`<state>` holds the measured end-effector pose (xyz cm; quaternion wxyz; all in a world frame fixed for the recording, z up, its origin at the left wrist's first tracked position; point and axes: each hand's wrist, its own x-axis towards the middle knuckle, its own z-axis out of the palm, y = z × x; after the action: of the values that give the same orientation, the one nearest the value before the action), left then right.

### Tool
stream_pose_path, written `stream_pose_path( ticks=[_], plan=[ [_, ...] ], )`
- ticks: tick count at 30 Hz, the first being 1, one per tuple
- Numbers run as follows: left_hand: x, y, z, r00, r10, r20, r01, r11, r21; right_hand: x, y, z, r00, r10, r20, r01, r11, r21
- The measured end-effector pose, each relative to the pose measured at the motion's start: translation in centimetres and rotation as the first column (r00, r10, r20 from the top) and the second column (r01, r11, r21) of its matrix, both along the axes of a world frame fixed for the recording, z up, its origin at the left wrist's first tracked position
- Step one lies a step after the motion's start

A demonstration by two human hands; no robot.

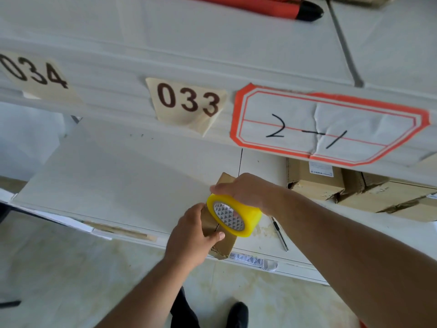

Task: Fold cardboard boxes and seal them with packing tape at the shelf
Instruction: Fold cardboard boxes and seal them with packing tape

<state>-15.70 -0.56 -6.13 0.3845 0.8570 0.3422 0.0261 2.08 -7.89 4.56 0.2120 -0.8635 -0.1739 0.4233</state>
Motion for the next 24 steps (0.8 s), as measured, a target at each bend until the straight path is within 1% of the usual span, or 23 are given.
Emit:
stream_pose_path(
  ticks=[2, 5, 8, 12, 15, 19, 21, 24],
  plan=[
    [0.3, -1.5, 0.6, 0.998, 0.026, -0.051, -0.023, 0.997, 0.067, 0.0, 0.4, -0.1, 1.000, -0.011, -0.004, 0.011, 1.000, 0.011],
    [0.8, -3.2, 1.0, 0.986, 0.032, -0.163, -0.008, 0.990, 0.142, -0.4, 0.8, 0.0, 1.000, 0.014, 0.011, -0.014, 1.000, 0.000],
    [1.2, -3.3, 0.5, 0.983, 0.071, -0.167, -0.035, 0.977, 0.208, -0.6, 1.1, 0.5, 0.998, 0.057, 0.028, -0.056, 0.998, -0.008],
    [1.3, -3.1, 0.2, 0.986, 0.102, -0.135, -0.075, 0.978, 0.192, 0.1, 0.5, 3.0, 0.961, 0.224, 0.164, -0.208, 0.972, -0.108],
    [1.4, -3.1, 0.2, 0.985, 0.086, -0.147, -0.062, 0.985, 0.164, 0.4, -0.6, 3.8, 0.918, 0.336, 0.211, -0.303, 0.937, -0.174],
    [1.6, -2.7, 0.3, 0.986, 0.054, -0.157, -0.033, 0.991, 0.131, 0.1, -1.7, 3.7, 0.857, 0.462, 0.226, -0.406, 0.878, -0.254],
    [1.6, -2.4, 0.4, 0.983, 0.029, -0.181, -0.005, 0.991, 0.131, 0.1, -2.1, 3.7, 0.852, 0.478, 0.216, -0.416, 0.866, -0.277],
    [1.6, -2.4, 0.4, 0.985, 0.025, -0.170, -0.002, 0.990, 0.139, 0.5, -2.8, 3.7, 0.819, 0.534, 0.210, -0.450, 0.824, -0.343]
  ],
)
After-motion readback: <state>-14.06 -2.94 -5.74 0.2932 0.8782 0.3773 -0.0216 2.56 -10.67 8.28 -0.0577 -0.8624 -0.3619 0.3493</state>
